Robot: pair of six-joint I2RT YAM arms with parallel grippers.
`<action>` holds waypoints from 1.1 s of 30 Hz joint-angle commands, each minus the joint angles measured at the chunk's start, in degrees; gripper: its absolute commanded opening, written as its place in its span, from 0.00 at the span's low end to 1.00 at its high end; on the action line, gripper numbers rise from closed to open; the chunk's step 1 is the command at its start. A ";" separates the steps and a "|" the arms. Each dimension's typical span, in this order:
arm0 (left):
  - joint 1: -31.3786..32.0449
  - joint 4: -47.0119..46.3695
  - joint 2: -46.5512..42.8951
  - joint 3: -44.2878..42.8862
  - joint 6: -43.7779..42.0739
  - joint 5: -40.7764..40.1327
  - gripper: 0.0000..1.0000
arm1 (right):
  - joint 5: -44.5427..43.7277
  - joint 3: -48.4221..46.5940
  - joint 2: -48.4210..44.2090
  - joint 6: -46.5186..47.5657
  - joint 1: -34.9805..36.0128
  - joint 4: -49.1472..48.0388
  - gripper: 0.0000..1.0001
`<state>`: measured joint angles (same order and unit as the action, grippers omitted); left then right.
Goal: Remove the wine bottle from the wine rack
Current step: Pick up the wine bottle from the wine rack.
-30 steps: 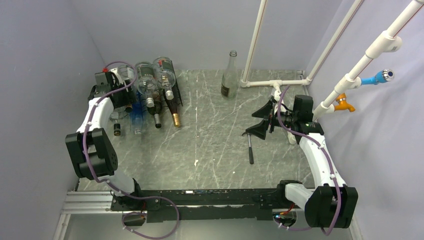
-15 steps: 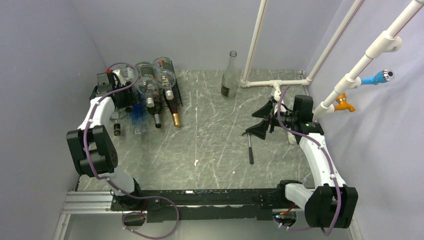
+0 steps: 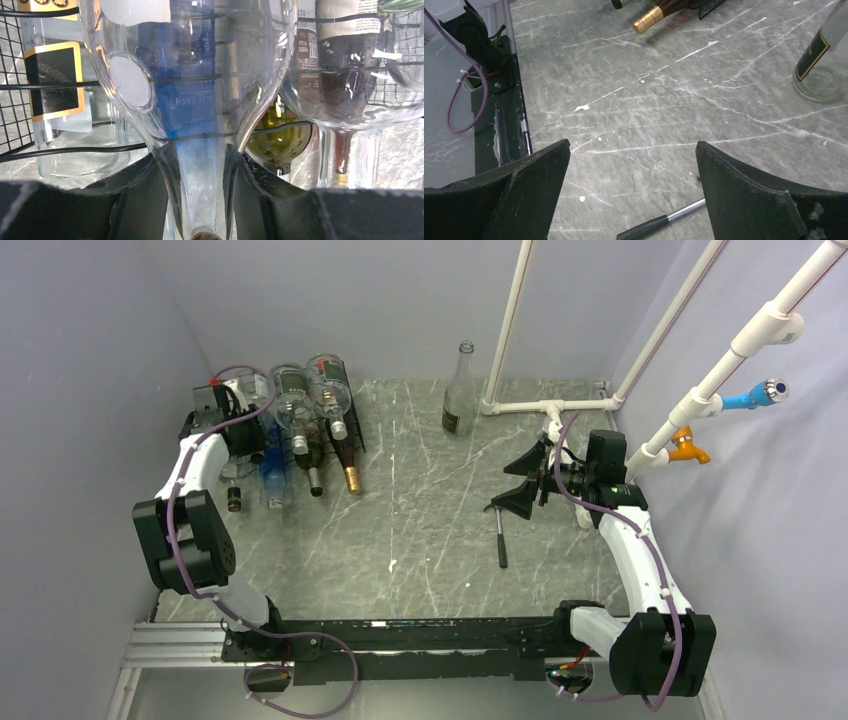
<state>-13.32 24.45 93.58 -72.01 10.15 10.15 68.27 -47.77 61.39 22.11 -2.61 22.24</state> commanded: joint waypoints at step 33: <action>-0.20 -11.98 -22.68 6.47 0.04 -6.56 0.00 | 1.69 -0.33 -1.57 1.45 -0.20 -0.88 1.00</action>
<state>-13.50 26.17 77.69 -62.26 10.17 2.46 68.27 -47.77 61.01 22.33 -2.61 22.31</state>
